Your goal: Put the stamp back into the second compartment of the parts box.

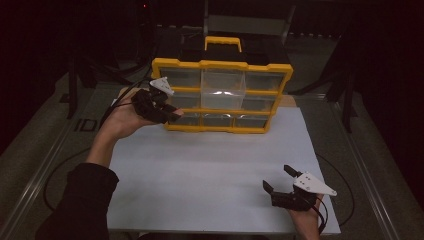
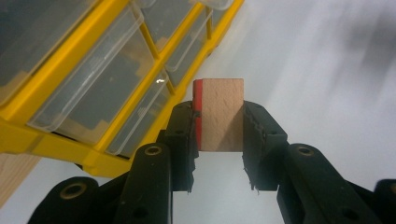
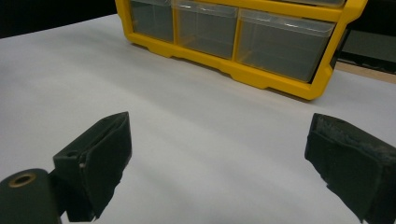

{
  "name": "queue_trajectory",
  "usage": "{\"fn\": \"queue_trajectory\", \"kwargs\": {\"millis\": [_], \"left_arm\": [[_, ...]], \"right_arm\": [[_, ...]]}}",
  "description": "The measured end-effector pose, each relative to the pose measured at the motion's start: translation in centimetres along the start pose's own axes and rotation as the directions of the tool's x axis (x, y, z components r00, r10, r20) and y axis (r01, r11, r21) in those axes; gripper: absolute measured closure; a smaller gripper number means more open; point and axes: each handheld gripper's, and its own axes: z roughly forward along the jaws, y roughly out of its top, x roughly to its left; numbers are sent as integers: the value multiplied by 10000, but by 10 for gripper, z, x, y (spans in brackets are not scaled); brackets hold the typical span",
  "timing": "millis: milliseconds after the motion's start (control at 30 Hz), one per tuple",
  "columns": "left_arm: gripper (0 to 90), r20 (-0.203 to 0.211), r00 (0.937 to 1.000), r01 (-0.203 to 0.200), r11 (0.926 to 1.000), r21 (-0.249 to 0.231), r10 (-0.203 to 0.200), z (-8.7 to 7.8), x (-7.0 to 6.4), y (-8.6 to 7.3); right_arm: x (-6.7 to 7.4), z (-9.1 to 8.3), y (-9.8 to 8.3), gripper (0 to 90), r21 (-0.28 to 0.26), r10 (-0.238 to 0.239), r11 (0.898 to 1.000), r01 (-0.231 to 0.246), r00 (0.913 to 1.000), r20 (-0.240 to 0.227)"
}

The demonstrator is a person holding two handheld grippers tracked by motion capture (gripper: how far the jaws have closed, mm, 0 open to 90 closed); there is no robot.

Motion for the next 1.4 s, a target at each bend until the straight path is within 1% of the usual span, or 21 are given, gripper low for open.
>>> {"fn": "queue_trajectory", "kwargs": {"millis": [233, 467, 600, 900, 1033, 1267, 1333, 1367, 1400], "left_arm": [[668, -154, 9998, 80, 10000, -40, -81, -5, 6, 7], [668, -422, 9990, 143, 9998, -166, -150, -14, 13, 17], [668, -437, 9987, 254, 9994, -228, -264, -19, 17, 21], [668, -538, 9984, 189, 9997, -163, -197, -25, 21, 30], [668, -581, 9979, 286, 9992, -294, -303, -25, 24, 37], [668, -685, 9976, 76, 9997, -238, -92, -26, 25, 49], [668, -685, 9976, 76, 9997, -238, -92, -26, 25, 49], [668, -747, 9972, -4, 9998, -219, -12, -28, 26, 57], [668, -759, 9971, -61, 9998, -195, 46, -29, 26, 59]], "right_arm": [[0, 0, 0, 70, -23, 25, 10000, -25, 10000, 0], [0, -1, 0, 71, -21, 50, 10000, -50, 10000, 2], [0, -1, 0, 71, -25, 54, 10000, -54, 10000, -4], [0, -1, 0, 71, -60, 87, 9999, -87, 10000, 10], [0, -1, 0, 71, -54, 74, 10000, -74, 10000, -6], [0, -1, 0, 70, -52, 151, 9999, -151, 9999, -20], [0, -1, 0, 70, -50, 145, 9999, -145, 9999, -23], [0, -1, 0, 70, -61, 158, 9999, -158, 9999, -30], [-1, -1, 0, 70, -57, 158, 9999, -158, 9999, -30]]}}
